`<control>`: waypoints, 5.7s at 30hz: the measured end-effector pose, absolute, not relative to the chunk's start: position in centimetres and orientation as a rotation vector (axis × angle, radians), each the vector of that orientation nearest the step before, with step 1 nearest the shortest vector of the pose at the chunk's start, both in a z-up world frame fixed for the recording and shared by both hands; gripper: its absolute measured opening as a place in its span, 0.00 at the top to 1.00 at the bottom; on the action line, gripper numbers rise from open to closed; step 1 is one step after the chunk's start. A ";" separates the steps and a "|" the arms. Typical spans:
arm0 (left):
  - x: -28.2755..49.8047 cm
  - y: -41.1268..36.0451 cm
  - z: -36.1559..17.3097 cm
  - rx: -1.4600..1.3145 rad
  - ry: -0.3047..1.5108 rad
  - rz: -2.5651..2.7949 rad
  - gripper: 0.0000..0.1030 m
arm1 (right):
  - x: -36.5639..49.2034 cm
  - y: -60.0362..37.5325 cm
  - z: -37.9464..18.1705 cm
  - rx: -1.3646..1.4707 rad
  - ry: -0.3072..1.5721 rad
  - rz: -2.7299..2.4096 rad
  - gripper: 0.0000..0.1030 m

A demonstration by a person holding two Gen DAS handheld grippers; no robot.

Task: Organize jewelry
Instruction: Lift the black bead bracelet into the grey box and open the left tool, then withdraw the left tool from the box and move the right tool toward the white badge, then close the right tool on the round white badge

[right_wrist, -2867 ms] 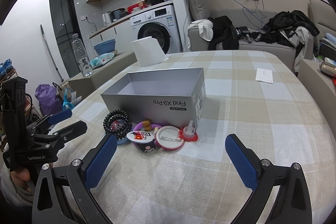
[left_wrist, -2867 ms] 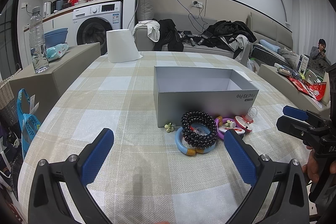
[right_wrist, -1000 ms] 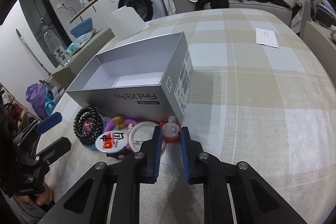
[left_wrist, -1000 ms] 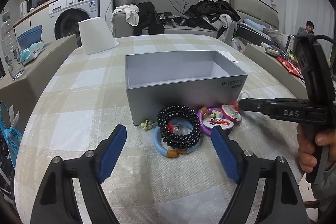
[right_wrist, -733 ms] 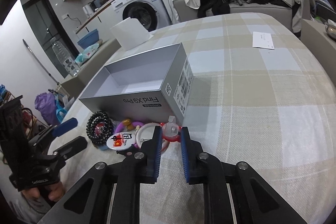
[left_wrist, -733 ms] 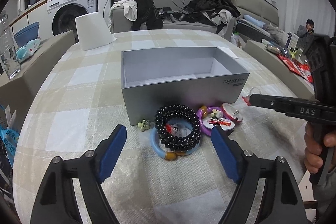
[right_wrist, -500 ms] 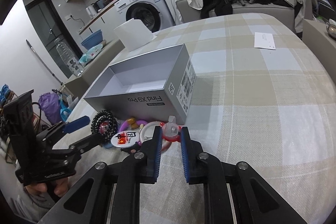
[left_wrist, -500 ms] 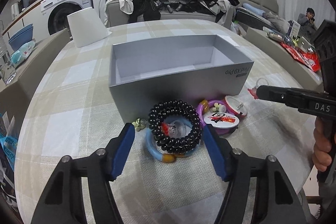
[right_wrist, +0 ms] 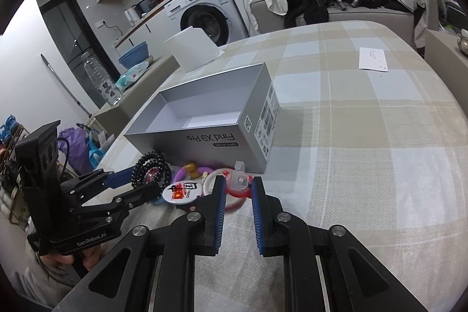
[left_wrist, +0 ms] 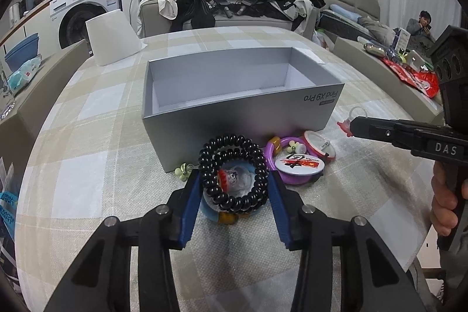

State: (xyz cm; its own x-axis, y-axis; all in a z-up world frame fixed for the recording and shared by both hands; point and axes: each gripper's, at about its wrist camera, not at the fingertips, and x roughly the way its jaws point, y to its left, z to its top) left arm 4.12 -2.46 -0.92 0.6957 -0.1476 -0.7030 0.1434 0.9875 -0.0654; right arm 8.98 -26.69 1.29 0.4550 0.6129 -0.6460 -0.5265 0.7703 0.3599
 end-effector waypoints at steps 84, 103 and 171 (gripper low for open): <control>3.0 -1.3 2.0 -0.064 0.586 -0.124 0.01 | 9.1 -25.1 2.1 0.072 0.808 0.712 0.00; 2.5 0.0 0.7 -0.079 0.589 -0.082 0.01 | 8.7 -23.8 0.1 -0.107 0.837 0.613 0.00; 3.3 -0.4 -0.4 -0.079 0.688 -0.133 0.01 | 8.6 -20.8 -0.6 -0.342 0.855 0.632 0.55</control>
